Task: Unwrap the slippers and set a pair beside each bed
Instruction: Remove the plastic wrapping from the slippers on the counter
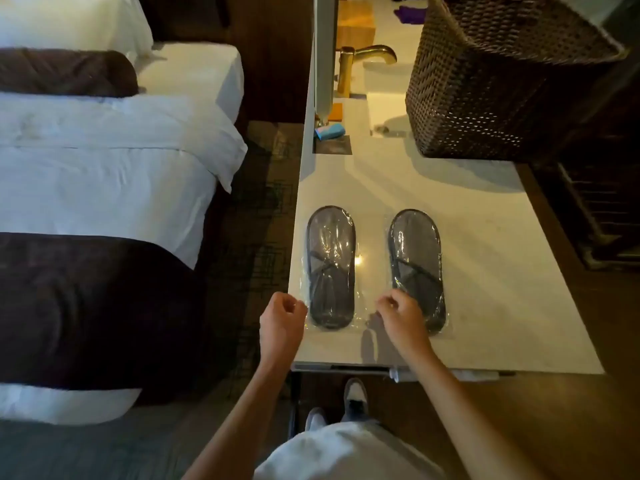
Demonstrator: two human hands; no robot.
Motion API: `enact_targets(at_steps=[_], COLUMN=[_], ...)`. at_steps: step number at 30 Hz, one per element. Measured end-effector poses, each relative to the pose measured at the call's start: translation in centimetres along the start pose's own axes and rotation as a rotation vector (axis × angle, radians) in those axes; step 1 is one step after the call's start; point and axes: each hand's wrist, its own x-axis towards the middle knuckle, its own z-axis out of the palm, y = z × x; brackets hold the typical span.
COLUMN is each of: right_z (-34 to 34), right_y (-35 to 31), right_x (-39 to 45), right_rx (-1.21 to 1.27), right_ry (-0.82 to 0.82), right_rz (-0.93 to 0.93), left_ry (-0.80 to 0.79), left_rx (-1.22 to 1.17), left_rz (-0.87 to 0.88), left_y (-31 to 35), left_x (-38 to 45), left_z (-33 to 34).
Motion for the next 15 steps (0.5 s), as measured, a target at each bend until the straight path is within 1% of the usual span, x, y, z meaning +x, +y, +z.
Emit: enact_targets(at_steps=[3, 5, 11, 15], right_z=[0.3, 0.7, 0.8, -0.1], right_y=[0.0, 0.2, 0.7, 0.8], right_x=[1.2, 1.7, 3.0, 3.6], right_rx=[-0.022, -0.038, 0.166, 0.205], right_ry=[-0.012, -0.032, -0.12, -0.254], right_rz=[0.047, 0.084, 0.261, 0.253], left_ry=[0.003, 0.023, 0.059, 0.016], left_rx=[0.052, 0.043, -0.014, -0.013], left_rz=[-0.047, -0.083, -0.259, -0.285], left_y=[0.5, 0.9, 1.1, 1.6], left_x=[0.5, 0.7, 1.3, 1.2], left_z=[0.8, 1.4, 2.8, 3.5])
